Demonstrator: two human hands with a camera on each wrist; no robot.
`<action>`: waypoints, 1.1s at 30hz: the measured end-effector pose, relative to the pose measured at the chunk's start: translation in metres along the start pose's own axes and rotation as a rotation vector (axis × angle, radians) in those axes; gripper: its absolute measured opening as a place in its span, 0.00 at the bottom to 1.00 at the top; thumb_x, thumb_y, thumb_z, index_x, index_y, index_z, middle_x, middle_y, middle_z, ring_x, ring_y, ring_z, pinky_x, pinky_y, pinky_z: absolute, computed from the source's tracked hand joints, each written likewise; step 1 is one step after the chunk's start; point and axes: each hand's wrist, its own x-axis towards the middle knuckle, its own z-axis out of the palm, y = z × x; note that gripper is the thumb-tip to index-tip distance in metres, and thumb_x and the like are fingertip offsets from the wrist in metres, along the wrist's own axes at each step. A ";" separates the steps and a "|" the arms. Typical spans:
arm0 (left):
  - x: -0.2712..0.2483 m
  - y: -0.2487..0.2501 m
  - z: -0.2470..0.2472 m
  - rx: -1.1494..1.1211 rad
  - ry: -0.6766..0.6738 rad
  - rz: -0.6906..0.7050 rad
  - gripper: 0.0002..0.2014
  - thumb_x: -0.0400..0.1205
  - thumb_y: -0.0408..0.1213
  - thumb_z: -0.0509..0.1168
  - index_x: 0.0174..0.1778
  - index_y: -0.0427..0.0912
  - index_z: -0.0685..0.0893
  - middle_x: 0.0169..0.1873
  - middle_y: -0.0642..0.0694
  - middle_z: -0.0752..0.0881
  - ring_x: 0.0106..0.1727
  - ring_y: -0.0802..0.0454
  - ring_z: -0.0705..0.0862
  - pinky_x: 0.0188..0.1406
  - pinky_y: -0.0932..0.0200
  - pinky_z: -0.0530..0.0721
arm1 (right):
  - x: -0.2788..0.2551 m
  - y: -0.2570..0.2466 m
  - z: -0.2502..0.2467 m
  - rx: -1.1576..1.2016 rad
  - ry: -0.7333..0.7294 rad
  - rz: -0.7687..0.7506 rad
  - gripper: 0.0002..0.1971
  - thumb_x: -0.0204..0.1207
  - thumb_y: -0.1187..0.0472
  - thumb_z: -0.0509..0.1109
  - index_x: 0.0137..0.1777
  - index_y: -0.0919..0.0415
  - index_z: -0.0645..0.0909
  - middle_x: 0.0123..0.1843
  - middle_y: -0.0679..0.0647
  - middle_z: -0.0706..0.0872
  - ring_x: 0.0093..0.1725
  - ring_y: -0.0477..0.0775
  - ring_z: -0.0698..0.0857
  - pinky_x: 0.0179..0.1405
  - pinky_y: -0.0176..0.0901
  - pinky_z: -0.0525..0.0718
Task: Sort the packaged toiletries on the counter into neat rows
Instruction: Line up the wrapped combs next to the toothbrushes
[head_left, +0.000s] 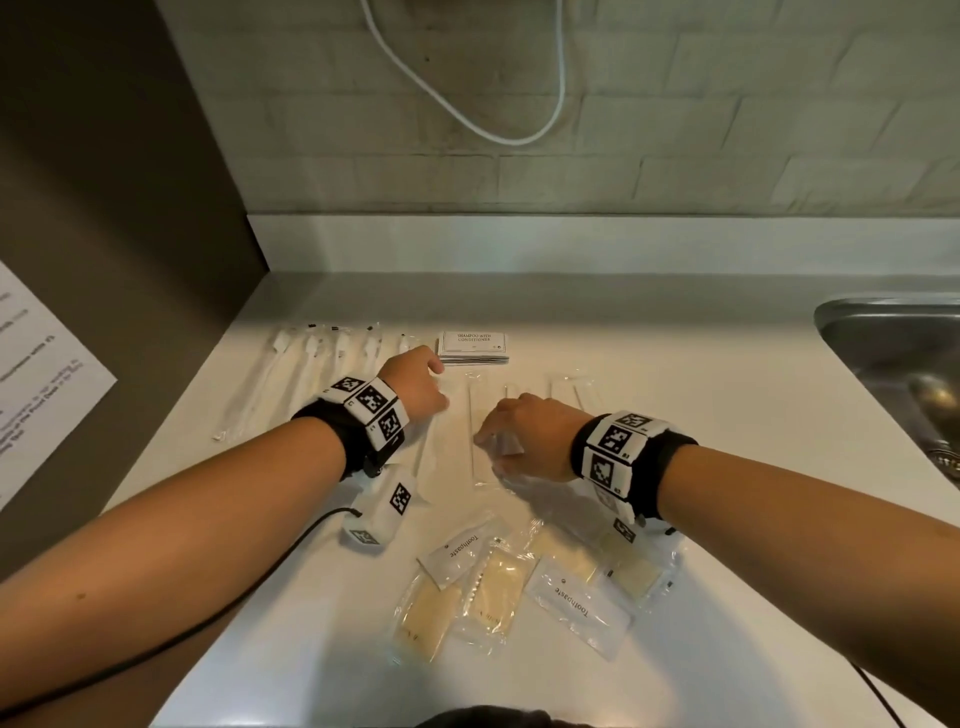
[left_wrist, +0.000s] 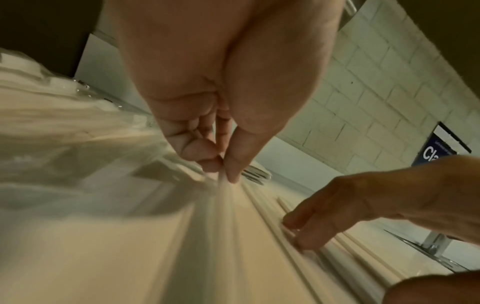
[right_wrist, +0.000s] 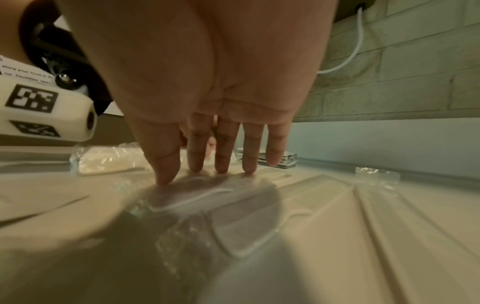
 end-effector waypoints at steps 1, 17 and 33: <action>0.000 -0.002 0.000 0.007 0.007 0.001 0.20 0.76 0.34 0.74 0.63 0.43 0.78 0.61 0.42 0.85 0.52 0.48 0.81 0.48 0.60 0.74 | 0.001 -0.001 -0.001 0.000 0.008 0.003 0.19 0.77 0.53 0.65 0.69 0.46 0.78 0.68 0.49 0.80 0.66 0.55 0.77 0.66 0.55 0.79; -0.059 -0.034 -0.023 0.548 -0.211 0.206 0.34 0.65 0.61 0.74 0.69 0.60 0.80 0.57 0.51 0.78 0.59 0.50 0.82 0.62 0.52 0.82 | 0.016 -0.025 0.003 -0.173 0.015 0.045 0.26 0.76 0.38 0.63 0.72 0.47 0.75 0.68 0.51 0.79 0.67 0.57 0.76 0.69 0.55 0.73; -0.051 -0.036 -0.014 0.532 -0.220 0.248 0.46 0.59 0.74 0.64 0.75 0.58 0.75 0.69 0.56 0.78 0.71 0.50 0.71 0.70 0.47 0.75 | 0.021 -0.015 0.012 -0.092 0.003 0.103 0.31 0.71 0.34 0.66 0.72 0.46 0.72 0.74 0.48 0.76 0.73 0.56 0.74 0.78 0.60 0.63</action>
